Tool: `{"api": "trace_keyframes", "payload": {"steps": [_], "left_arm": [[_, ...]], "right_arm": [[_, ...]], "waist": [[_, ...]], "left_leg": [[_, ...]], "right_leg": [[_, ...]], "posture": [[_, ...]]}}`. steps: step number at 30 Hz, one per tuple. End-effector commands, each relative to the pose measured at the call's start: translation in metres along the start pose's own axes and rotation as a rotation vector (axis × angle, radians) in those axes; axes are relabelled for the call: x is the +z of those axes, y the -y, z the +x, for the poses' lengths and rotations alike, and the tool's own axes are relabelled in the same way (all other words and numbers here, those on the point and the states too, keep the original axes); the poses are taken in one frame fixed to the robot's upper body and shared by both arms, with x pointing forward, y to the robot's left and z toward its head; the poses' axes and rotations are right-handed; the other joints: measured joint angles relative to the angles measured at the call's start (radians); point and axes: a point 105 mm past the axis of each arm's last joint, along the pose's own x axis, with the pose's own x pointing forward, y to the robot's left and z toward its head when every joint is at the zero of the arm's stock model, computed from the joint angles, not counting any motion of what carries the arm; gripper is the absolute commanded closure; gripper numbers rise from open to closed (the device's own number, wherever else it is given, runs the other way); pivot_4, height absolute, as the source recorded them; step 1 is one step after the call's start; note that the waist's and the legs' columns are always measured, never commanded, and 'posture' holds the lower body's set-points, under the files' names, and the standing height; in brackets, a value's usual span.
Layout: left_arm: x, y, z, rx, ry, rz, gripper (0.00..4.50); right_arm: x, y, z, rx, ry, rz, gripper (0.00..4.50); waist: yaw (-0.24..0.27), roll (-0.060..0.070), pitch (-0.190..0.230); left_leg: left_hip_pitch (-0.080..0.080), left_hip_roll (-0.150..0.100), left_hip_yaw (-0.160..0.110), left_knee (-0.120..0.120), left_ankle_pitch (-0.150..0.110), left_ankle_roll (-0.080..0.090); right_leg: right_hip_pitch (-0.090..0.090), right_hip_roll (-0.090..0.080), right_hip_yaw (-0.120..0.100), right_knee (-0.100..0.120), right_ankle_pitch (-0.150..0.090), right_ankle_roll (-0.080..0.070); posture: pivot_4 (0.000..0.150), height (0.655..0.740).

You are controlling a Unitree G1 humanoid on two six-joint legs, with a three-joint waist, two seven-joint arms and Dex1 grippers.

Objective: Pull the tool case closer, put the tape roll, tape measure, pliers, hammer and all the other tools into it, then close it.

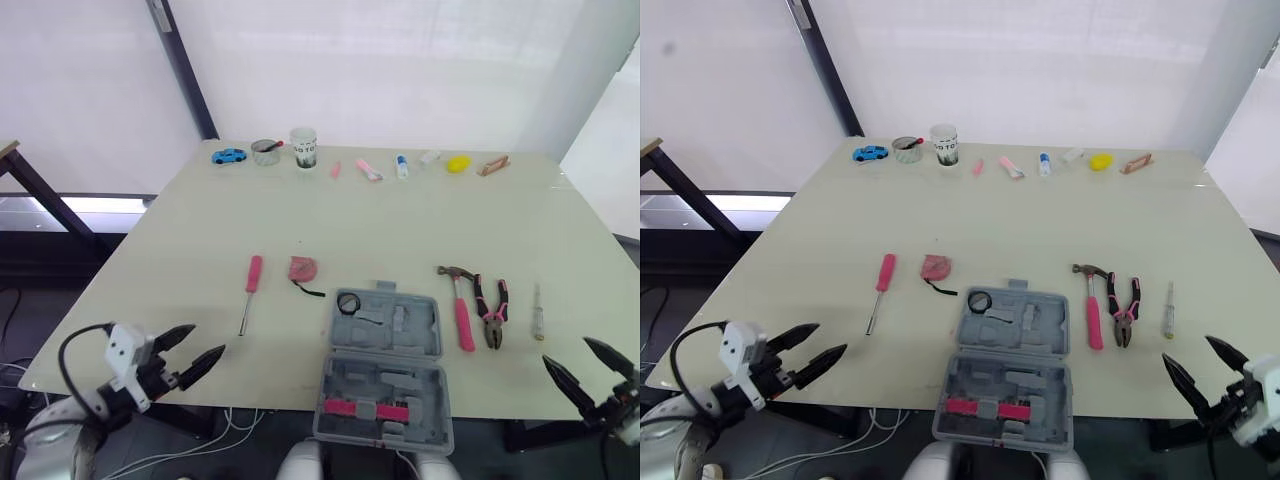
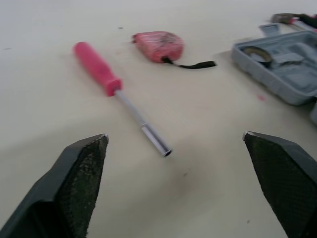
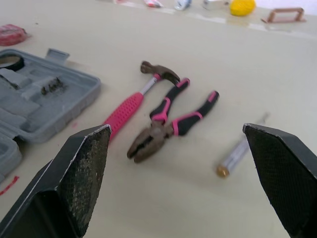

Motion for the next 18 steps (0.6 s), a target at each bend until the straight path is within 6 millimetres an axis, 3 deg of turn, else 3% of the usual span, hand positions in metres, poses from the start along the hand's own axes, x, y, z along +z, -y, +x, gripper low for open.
{"api": "trace_keyframes", "payload": {"steps": [1, 8, 14, 18], "left_arm": [[0.008, -0.007, -0.014, 0.102, 0.045, 0.020, 0.02], [0.008, -0.003, -0.009, 0.135, 0.036, 0.040, 0.02], [0.025, 0.010, 0.026, 0.128, 0.065, 0.071, 0.02], [0.034, 0.025, 0.048, 0.120, 0.064, 0.094, 0.02]], "right_arm": [[0.003, 0.003, -0.013, -0.046, 0.014, -0.029, 0.00], [0.000, 0.000, -0.017, -0.031, 0.015, -0.028, 0.00], [0.026, -0.016, -0.001, 0.158, 0.115, -0.066, 0.00], [0.039, -0.039, 0.009, 0.347, 0.120, -0.048, 0.00]], "waist": [[-0.001, 0.000, -0.001], [-0.002, 0.001, -0.002], [-0.001, 0.001, -0.003], [-0.002, 0.001, -0.003]], "left_leg": [[0.000, 0.000, 0.000, 0.000, 0.000, 0.000], [0.000, 0.001, 0.001, 0.000, 0.000, 0.000], [0.000, 0.000, 0.003, 0.000, 0.000, 0.000], [0.000, -0.001, 0.004, -0.002, 0.000, 0.000]], "right_leg": [[-0.001, 0.000, 0.000, 0.000, 0.000, 0.000], [-0.003, -0.001, 0.000, 0.000, 0.000, 0.000], [-0.002, -0.001, 0.001, 0.000, 0.000, 0.000], [-0.002, 0.000, 0.002, 0.000, 0.000, 0.000]], "posture": [[0.150, 0.7400], [0.150, 0.7400], [0.150, 0.7400], [0.150, 0.7400]]}}
